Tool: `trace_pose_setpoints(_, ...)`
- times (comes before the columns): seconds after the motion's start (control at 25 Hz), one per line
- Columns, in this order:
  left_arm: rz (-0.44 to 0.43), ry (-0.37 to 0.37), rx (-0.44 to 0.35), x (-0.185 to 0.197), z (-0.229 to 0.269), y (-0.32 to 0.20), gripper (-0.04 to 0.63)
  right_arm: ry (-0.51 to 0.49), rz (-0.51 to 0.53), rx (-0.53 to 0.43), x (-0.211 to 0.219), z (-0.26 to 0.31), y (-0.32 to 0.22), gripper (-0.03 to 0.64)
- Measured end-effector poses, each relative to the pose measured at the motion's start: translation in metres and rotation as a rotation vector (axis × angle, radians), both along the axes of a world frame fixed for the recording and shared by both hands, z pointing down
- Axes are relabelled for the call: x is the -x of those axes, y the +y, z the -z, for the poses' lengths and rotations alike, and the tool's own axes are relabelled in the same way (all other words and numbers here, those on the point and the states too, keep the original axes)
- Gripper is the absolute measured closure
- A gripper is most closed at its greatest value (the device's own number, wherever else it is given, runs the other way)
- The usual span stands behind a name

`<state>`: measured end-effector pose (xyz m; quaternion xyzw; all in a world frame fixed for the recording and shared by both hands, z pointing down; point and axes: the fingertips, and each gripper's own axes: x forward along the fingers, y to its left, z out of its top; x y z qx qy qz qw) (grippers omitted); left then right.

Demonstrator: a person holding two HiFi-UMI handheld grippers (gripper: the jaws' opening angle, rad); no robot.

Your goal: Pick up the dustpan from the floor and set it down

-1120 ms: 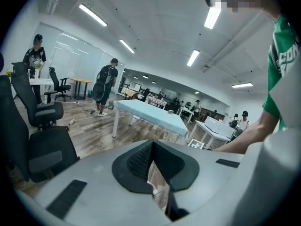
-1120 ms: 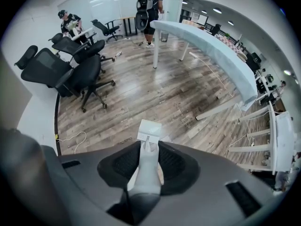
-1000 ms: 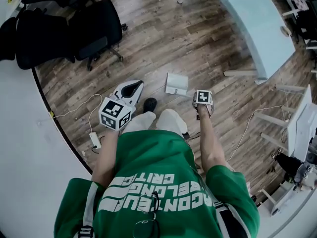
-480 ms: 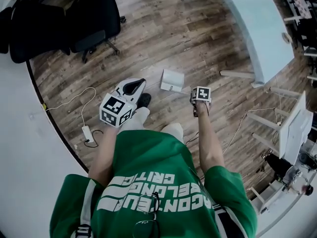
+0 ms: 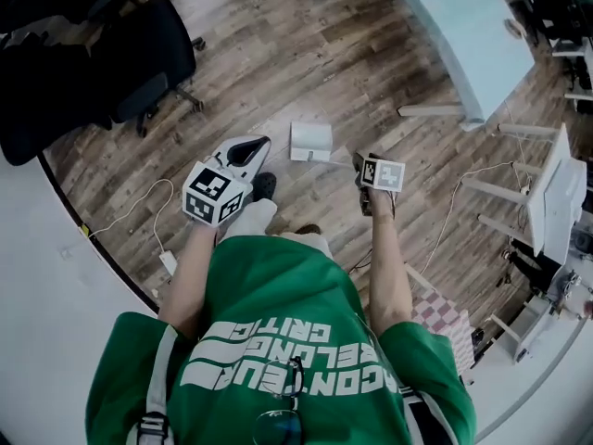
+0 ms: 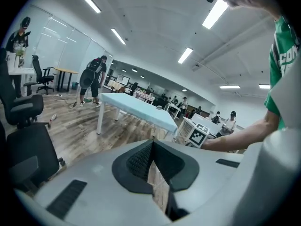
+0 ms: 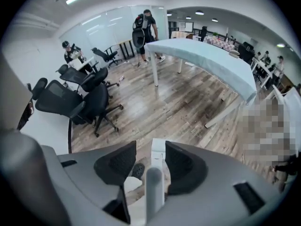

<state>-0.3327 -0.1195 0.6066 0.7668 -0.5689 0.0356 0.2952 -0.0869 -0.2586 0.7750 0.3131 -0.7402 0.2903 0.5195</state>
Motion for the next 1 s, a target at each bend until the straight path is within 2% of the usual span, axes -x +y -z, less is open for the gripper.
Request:
trace_pose_setpoints(0.16,-0.079,0.004,-0.007,-0.014,0.001,-0.018,0.603,-0.118,-0.075,-0.094,-0.016,0.048,0.002,0.437)
trace_pose_setpoints(0.32,-0.183,0.0,-0.03,-0.041,0.007,-0.036,0.603,-0.236,-0.142,-0.275,-0.038,0.105,0.007,0.451)
trace_pose_setpoints(0.4,-0.225,0.021,-0.049,-0.056,0.012,-0.043,0.603,-0.261,-0.18,-0.358,-0.051,0.131,0.014,0.53)
trace_pose_setpoints(0.48,-0.265,0.042,-0.065,-0.071,0.017,-0.047,0.603,-0.262,-0.218,-0.418,-0.064,0.15,0.021,0.577)
trace_pose_setpoints(0.72,-0.392,0.04,-0.086,-0.118,0.026,-0.054,0.603,-0.283,-0.308,-0.512,-0.104,0.182,0.048,0.607)
trace_pose_setpoints(1.0,-0.447,0.033,-0.107,-0.147,0.034,-0.054,0.603,-0.307,-0.355,-0.568,-0.135,0.197,0.075,0.607)
